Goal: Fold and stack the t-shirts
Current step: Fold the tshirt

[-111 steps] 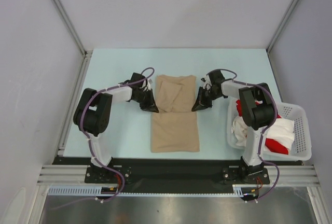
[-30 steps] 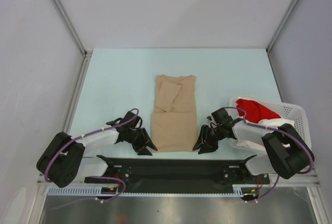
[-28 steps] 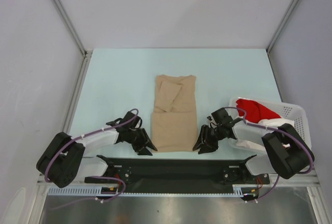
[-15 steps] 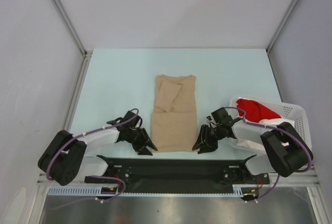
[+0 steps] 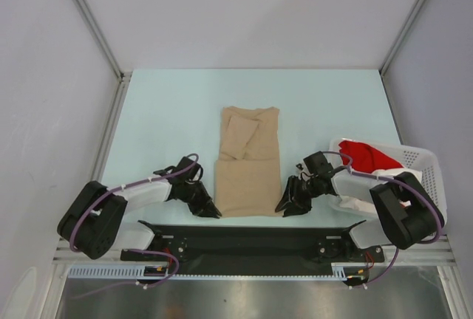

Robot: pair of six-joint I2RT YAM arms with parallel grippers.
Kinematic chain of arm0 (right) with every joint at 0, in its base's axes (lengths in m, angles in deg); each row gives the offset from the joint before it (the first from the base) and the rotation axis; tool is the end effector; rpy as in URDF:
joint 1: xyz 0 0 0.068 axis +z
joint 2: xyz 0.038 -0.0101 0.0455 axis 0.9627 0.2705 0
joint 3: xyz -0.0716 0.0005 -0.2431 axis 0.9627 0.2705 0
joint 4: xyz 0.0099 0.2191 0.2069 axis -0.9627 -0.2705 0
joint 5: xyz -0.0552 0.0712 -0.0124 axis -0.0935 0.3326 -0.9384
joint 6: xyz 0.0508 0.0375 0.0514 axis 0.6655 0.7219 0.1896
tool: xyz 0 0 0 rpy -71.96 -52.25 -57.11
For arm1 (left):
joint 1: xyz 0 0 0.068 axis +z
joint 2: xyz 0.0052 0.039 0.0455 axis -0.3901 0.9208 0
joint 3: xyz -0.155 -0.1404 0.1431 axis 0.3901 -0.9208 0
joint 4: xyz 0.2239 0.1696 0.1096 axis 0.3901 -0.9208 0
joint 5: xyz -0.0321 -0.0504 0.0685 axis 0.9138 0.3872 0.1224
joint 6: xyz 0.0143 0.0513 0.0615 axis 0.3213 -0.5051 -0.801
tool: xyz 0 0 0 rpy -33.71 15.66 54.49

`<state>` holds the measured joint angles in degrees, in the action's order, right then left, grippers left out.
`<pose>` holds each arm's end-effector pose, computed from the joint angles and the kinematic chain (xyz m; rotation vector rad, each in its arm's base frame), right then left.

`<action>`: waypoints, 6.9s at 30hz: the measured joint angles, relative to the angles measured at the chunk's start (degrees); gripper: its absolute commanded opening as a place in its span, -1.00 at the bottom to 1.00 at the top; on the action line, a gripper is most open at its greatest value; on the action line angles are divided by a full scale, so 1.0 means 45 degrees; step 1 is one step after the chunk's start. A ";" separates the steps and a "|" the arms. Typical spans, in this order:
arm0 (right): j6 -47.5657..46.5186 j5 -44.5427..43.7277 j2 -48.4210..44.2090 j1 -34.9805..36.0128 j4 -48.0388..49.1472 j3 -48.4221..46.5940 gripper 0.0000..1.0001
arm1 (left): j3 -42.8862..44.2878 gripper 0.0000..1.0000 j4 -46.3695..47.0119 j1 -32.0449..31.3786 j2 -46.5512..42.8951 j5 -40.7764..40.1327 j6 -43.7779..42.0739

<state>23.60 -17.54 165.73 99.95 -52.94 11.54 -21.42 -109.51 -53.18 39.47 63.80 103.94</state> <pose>0.1973 0.1442 0.0359 -0.2509 -2.8155 -1.1038 0.1787 -0.1419 0.0341 0.7684 -2.7705 0.7853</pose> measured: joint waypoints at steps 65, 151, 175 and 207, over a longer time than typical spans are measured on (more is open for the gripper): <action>-0.2191 -0.0209 0.9724 -0.3308 -0.3468 -1.6344 -1.00 | 1.7991 -0.99 -0.3589 0.3327 1.0161 -0.1443 -0.4643; -0.2540 -0.0175 0.9554 -0.2900 -0.1462 -1.2531 -0.85 | 1.5980 -1.00 0.0078 0.3764 1.2182 0.0491 -0.9520; -0.4745 -0.0884 0.4852 -0.2613 -0.3342 -1.0870 -0.31 | 0.7781 -0.77 -0.0170 0.3181 0.2730 -0.0384 -0.8495; 0.3997 -0.0753 1.1803 -0.2725 0.7859 -1.2240 -0.99 | 1.1589 -0.63 0.5260 0.4566 1.0904 0.2030 -0.6756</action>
<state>41.59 -20.93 218.85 87.69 -17.58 -43.54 30.73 -85.84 -32.63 88.54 72.94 73.54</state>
